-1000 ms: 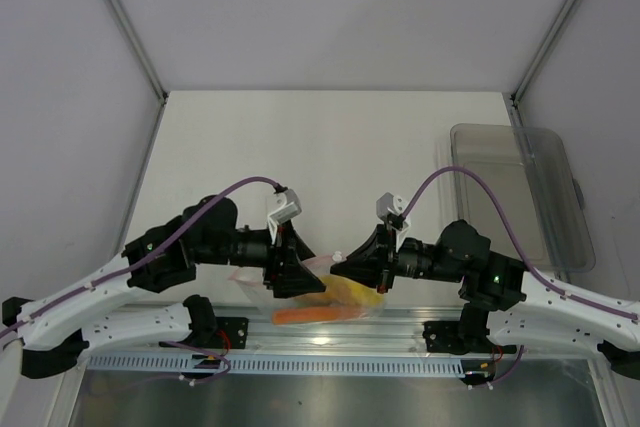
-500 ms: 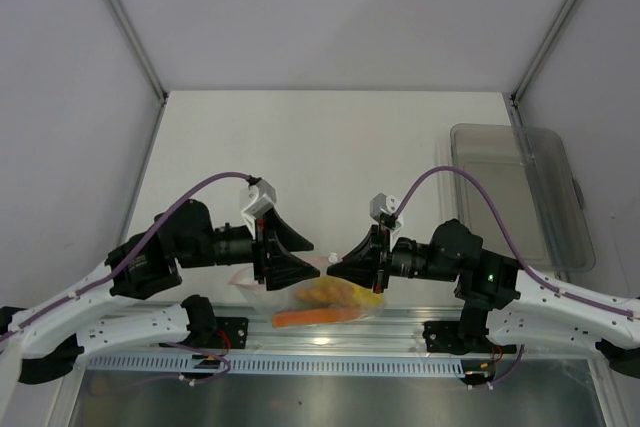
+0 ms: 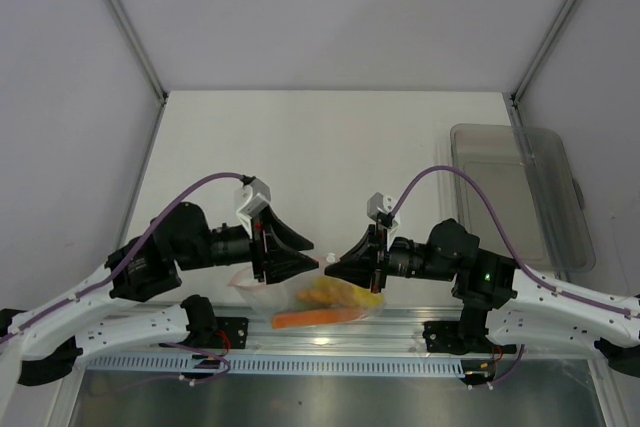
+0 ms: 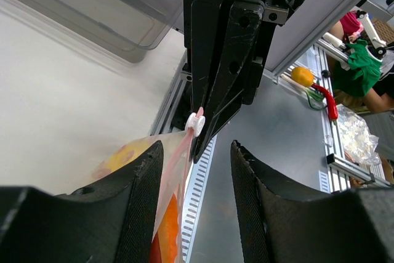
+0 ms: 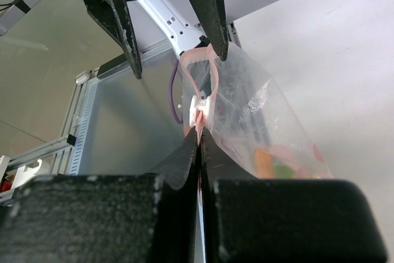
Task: Place the food in the zip-top bag and seal the zipper
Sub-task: Zip the zipper food storage bag at the center of the board.
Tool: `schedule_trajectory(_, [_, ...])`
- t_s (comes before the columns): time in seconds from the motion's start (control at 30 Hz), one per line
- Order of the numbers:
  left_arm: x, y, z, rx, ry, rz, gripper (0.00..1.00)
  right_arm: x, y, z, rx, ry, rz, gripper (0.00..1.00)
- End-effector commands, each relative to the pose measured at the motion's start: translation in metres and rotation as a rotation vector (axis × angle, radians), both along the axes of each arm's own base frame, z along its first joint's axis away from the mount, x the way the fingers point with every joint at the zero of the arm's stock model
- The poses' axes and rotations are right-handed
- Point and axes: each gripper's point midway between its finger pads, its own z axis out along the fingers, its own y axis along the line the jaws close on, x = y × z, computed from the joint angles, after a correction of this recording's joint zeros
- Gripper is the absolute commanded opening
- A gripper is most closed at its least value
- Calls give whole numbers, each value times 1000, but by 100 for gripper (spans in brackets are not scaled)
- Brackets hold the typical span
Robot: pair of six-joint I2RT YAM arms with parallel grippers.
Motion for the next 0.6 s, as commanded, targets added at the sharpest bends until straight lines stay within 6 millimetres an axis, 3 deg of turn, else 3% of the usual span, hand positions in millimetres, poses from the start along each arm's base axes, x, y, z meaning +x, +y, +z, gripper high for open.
schedule_trajectory(0.0, [0, -2, 9, -40, -18, -9, 50, -3, 1, 27, 85, -27, 14, 0])
schedule_trajectory(0.33, [-2, -17, 7, -42, -13, -67, 71, -9, 2, 30, 92, -29, 51, 0])
schedule_trajectory(0.57, [-2, -29, 6, -39, -12, -109, 67, -13, 2, 33, 100, -28, 68, 0])
